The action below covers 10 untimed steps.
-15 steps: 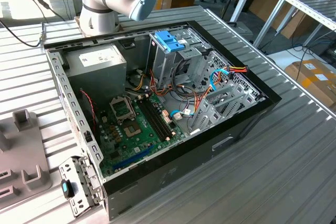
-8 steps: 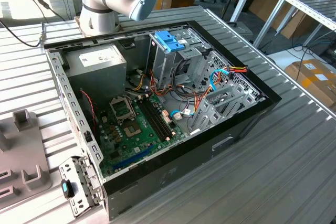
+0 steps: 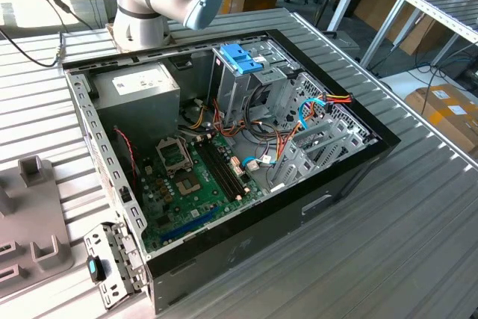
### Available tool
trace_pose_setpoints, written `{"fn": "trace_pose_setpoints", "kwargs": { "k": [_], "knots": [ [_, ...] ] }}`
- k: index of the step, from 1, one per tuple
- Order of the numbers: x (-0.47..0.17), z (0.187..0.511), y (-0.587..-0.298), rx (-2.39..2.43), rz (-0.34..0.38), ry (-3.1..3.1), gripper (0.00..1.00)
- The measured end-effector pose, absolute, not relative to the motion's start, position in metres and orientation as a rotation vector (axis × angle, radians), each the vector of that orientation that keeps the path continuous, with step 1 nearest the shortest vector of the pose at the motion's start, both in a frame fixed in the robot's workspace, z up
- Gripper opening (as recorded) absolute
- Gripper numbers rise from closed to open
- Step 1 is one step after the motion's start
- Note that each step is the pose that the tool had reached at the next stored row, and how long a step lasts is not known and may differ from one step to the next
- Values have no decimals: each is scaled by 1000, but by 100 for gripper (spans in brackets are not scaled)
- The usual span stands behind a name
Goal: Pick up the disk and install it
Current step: 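Pick up the disk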
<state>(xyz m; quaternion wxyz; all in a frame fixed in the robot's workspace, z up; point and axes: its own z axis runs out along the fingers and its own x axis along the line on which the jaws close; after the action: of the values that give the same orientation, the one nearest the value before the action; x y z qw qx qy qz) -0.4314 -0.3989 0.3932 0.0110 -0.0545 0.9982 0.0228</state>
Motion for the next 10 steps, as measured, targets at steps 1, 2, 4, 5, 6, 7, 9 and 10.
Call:
{"fn": "trace_pose_setpoints", "kwargs": {
  "k": [1,2,4,5,6,7,9,10],
  "knots": [
    [-431,393,-399,-176,71,3114,11],
    [-431,393,-399,-182,71,3114,11],
    [-431,393,-399,-193,71,3113,11],
    [-431,393,-399,-196,71,3113,11],
    [-431,393,-399,-200,71,3113,11],
    [-431,393,-399,-204,72,3113,11],
    [-431,393,-399,-214,72,3112,11],
    [-431,393,-399,-218,72,3112,11]
  ]
}}
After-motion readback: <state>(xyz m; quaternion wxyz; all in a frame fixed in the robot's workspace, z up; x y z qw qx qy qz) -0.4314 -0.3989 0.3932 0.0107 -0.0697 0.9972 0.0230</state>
